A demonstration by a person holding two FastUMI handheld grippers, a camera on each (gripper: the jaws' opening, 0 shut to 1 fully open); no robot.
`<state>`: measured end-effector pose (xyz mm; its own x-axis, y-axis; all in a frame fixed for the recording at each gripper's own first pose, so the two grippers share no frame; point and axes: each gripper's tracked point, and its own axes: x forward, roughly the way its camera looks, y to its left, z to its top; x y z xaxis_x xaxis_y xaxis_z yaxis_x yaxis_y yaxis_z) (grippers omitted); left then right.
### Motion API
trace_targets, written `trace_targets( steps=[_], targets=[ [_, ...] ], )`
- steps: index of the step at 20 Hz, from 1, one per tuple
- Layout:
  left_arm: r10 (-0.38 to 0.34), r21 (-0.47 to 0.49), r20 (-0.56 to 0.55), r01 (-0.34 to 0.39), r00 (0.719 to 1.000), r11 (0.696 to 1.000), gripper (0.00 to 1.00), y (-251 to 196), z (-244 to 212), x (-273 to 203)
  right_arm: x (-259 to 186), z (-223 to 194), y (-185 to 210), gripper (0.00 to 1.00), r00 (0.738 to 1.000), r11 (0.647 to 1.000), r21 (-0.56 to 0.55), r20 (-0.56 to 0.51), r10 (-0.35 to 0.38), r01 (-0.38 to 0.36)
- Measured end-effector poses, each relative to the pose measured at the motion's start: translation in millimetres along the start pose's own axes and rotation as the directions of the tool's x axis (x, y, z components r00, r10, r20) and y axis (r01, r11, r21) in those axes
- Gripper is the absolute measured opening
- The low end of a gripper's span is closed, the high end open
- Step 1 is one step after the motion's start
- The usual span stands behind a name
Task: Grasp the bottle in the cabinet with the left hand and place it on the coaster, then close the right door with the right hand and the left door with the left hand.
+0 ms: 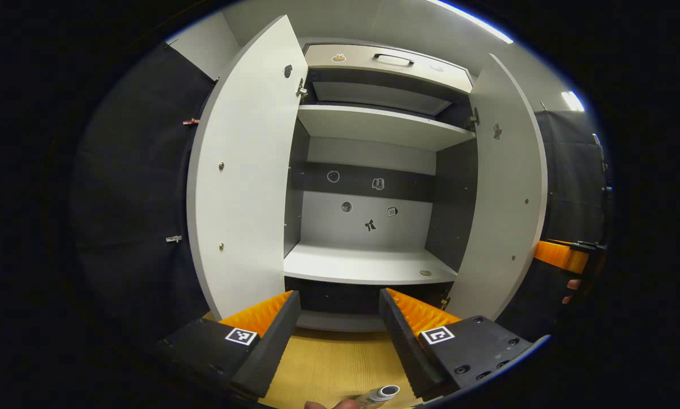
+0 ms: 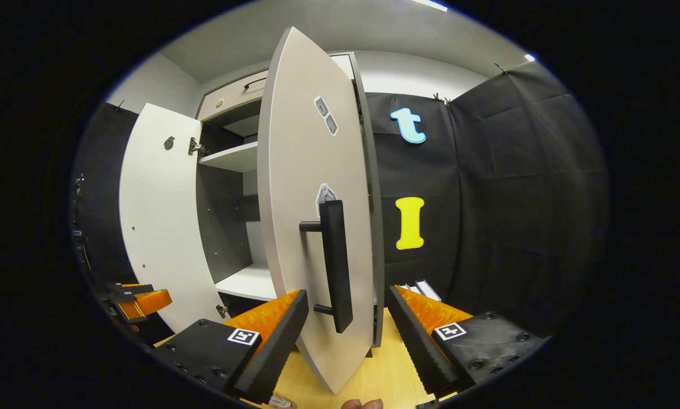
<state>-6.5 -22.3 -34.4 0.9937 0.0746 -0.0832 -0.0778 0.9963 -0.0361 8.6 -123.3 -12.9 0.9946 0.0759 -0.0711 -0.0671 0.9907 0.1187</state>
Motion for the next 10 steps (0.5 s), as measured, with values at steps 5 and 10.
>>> trace_targets(
  steps=[5, 10],
  targets=[
    [0.024, 0.002, 0.001, -0.024, 1.0, 1.0, 0.89, 11, 1, -1, 23, -5, 16, 0.96, 1.0, 1.0, 0.014, -0.011, 0.003, -0.003],
    [0.048, 0.024, 0.003, -0.048, 0.999, 0.999, 0.89, 25, 2, 0, 45, -9, 46, 0.96, 0.998, 0.997, 0.033, -0.019, 0.064, -0.063]
  ],
)
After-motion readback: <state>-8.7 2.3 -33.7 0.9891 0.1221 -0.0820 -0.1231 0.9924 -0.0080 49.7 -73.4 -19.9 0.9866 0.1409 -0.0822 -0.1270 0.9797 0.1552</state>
